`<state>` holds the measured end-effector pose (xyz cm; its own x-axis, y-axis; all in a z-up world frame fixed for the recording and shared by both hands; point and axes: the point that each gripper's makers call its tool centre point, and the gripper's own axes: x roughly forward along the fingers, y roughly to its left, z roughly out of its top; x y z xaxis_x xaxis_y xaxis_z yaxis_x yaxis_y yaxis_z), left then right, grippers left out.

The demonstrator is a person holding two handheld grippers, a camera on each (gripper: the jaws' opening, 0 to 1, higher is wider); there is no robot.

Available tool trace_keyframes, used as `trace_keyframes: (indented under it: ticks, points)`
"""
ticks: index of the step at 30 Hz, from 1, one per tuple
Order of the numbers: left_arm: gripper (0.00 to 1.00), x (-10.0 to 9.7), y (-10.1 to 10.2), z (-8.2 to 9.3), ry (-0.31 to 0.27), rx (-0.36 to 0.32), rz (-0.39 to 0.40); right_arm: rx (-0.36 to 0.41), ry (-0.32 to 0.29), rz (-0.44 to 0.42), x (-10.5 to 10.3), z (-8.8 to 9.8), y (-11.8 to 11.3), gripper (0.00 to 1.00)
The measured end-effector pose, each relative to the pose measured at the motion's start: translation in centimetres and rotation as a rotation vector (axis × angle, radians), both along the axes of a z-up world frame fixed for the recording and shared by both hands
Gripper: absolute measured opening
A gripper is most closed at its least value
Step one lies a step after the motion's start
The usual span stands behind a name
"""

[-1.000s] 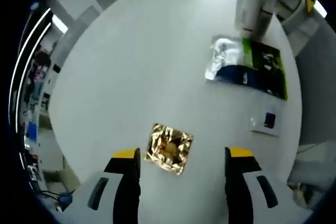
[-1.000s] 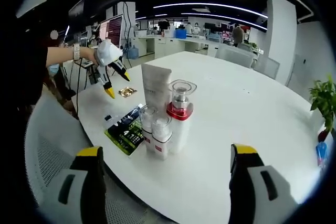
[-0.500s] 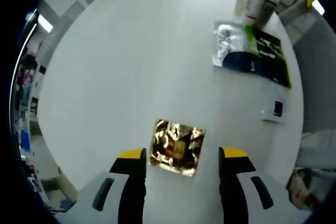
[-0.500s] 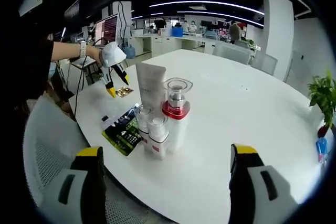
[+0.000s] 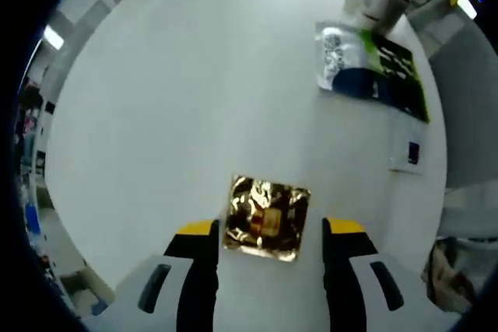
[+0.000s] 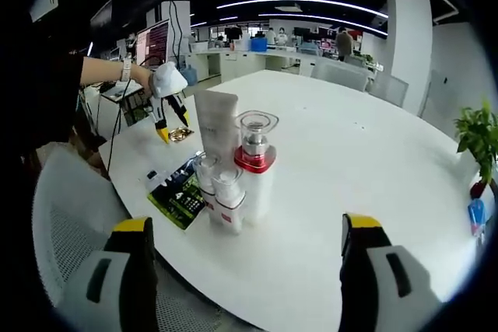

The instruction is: Arrange the skincare products in the storage area until every visible bottle or jar stands upright without overlapping.

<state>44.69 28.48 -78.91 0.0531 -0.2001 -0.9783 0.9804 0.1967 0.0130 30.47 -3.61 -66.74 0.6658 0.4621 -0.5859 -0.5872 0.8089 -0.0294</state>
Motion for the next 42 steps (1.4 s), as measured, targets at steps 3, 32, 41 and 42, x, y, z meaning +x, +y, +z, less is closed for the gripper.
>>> trace_keyframes:
  ticks: [3,32,41,42]
  points:
    - [0.48,0.1,0.1,0.0,0.007,0.009,-0.017,-0.014,0.006,-0.001,0.0,-0.2,-0.2,1.0]
    - [0.37,-0.5,-0.5,-0.1,0.018,0.098,-0.057,0.004,-0.009,0.007,0.1,0.1,-0.2,1.0]
    - [0.37,-1.6,-1.4,0.0,0.021,0.096,-0.061,0.003,-0.018,0.023,0.2,0.4,0.2,1.0]
    - [0.37,-1.7,-1.5,0.0,0.021,0.095,-0.061,0.003,-0.018,0.025,0.2,0.4,0.2,1.0]
